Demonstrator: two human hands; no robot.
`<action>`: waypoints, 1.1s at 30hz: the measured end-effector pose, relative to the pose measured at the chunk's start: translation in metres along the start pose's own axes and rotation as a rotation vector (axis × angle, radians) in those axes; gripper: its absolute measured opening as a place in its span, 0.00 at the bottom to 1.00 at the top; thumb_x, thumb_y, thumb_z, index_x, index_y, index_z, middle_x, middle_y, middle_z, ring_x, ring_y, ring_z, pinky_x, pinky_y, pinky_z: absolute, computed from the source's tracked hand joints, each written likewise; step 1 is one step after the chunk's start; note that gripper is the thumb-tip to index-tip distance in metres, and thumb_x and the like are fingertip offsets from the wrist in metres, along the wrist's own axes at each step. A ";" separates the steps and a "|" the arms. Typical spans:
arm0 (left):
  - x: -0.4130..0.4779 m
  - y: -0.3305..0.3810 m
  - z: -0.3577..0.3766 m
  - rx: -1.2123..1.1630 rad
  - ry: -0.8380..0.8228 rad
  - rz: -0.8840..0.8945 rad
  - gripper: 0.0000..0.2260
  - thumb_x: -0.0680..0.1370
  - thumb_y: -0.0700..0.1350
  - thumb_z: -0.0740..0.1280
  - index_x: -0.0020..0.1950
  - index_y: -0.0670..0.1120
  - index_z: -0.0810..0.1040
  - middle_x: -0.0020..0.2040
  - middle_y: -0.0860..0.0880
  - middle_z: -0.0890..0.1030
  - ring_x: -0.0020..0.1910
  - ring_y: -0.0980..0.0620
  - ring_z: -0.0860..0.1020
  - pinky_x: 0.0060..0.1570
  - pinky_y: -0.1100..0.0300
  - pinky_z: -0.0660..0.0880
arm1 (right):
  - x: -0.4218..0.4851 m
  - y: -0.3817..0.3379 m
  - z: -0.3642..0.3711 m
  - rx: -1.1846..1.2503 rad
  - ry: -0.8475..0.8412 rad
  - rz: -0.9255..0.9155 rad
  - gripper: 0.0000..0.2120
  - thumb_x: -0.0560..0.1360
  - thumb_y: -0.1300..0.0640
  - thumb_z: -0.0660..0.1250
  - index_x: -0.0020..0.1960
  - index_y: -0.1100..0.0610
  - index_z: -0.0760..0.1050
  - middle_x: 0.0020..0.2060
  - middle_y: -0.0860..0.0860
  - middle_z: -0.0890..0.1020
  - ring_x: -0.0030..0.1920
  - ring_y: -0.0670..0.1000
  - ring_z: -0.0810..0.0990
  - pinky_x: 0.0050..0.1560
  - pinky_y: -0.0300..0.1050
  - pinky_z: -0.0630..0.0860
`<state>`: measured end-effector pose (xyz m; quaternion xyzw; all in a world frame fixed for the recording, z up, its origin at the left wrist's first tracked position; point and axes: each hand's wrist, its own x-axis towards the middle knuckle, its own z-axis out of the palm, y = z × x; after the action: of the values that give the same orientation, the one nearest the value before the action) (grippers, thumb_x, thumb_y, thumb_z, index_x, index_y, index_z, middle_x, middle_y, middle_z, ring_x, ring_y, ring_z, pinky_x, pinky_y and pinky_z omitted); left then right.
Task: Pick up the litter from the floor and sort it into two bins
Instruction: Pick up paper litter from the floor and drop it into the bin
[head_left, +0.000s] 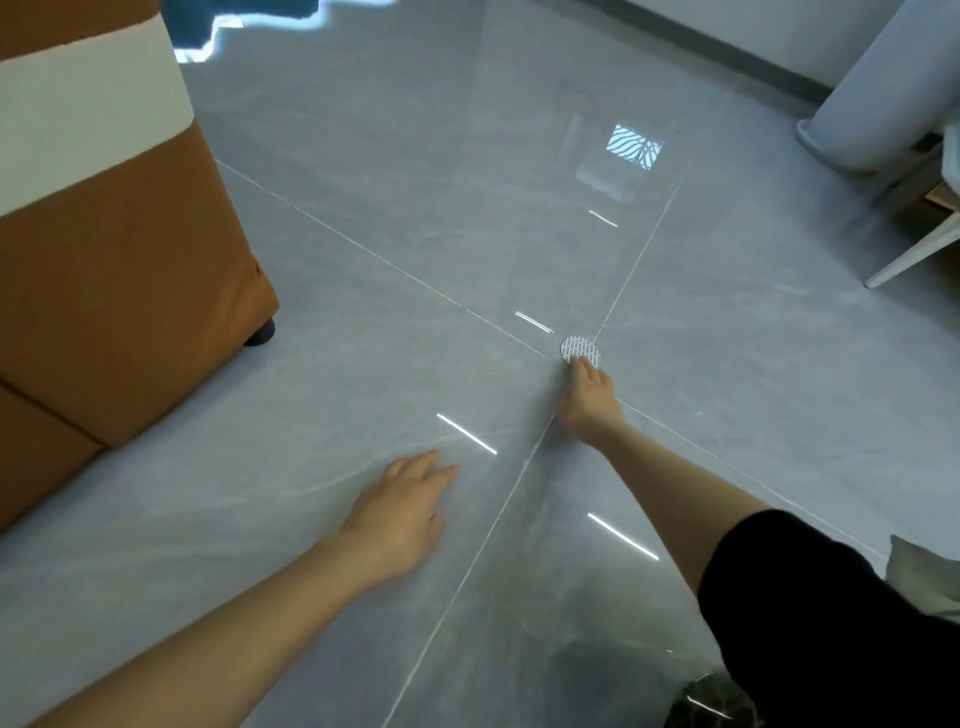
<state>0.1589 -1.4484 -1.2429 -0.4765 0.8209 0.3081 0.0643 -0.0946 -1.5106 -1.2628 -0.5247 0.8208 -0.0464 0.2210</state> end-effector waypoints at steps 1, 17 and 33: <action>0.000 -0.002 0.004 0.035 -0.009 -0.006 0.26 0.80 0.46 0.57 0.77 0.54 0.52 0.78 0.53 0.47 0.76 0.50 0.49 0.73 0.56 0.55 | 0.008 0.002 0.001 -0.008 -0.028 0.014 0.32 0.75 0.64 0.55 0.77 0.59 0.49 0.77 0.52 0.52 0.76 0.57 0.49 0.75 0.53 0.53; -0.039 -0.035 0.035 -0.290 0.187 -0.225 0.21 0.69 0.40 0.73 0.60 0.50 0.75 0.53 0.52 0.68 0.58 0.50 0.71 0.53 0.69 0.62 | -0.115 -0.055 0.076 -0.094 0.264 -0.245 0.09 0.71 0.58 0.63 0.48 0.56 0.80 0.48 0.53 0.78 0.52 0.59 0.73 0.49 0.49 0.68; -0.153 -0.047 0.015 -0.388 0.331 -0.432 0.06 0.75 0.40 0.67 0.50 0.40 0.79 0.48 0.43 0.82 0.49 0.44 0.79 0.49 0.57 0.73 | -0.220 -0.070 0.105 -0.025 -0.292 -0.214 0.16 0.73 0.57 0.69 0.58 0.62 0.75 0.58 0.60 0.72 0.61 0.59 0.71 0.61 0.42 0.67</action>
<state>0.2767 -1.3427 -1.2150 -0.6863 0.6265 0.3563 -0.0979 0.0844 -1.3313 -1.2662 -0.6127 0.7201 0.0176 0.3251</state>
